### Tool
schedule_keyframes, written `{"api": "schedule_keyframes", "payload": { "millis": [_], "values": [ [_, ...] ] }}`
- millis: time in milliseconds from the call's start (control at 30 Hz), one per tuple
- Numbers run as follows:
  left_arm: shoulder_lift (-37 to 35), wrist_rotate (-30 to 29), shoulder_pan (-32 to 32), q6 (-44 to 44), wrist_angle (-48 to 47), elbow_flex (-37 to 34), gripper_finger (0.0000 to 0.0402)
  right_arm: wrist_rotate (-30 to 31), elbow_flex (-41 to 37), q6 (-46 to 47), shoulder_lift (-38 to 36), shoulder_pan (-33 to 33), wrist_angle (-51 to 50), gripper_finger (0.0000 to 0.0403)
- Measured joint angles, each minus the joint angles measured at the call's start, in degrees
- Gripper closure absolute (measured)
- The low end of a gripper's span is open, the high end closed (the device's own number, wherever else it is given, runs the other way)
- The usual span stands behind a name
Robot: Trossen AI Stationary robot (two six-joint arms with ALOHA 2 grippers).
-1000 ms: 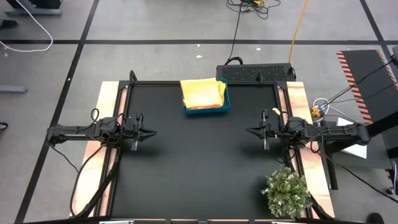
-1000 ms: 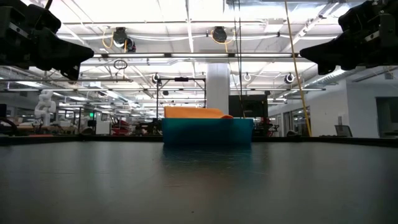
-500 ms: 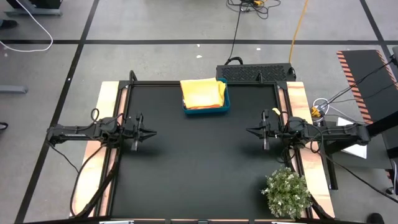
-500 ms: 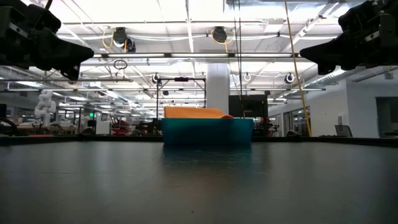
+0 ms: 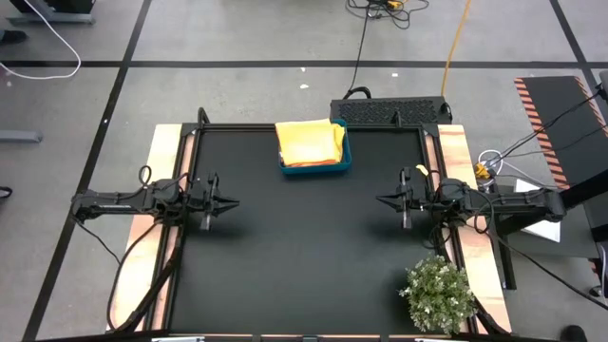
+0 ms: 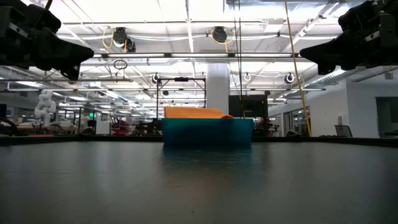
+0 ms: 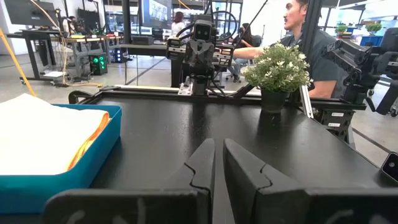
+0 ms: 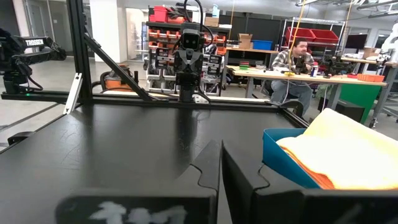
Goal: Fold microfiber towels
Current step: Return to Home Position
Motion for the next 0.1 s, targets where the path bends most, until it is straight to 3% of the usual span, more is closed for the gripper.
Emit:
{"api": "schedule_keyframes", "payload": {
  "millis": [100],
  "values": [
    [0.01,0.01,0.00,0.00,0.01,0.00,0.0366,-0.01,0.01,-0.01,0.01,-0.01,0.00,0.0397]
  ]
}}
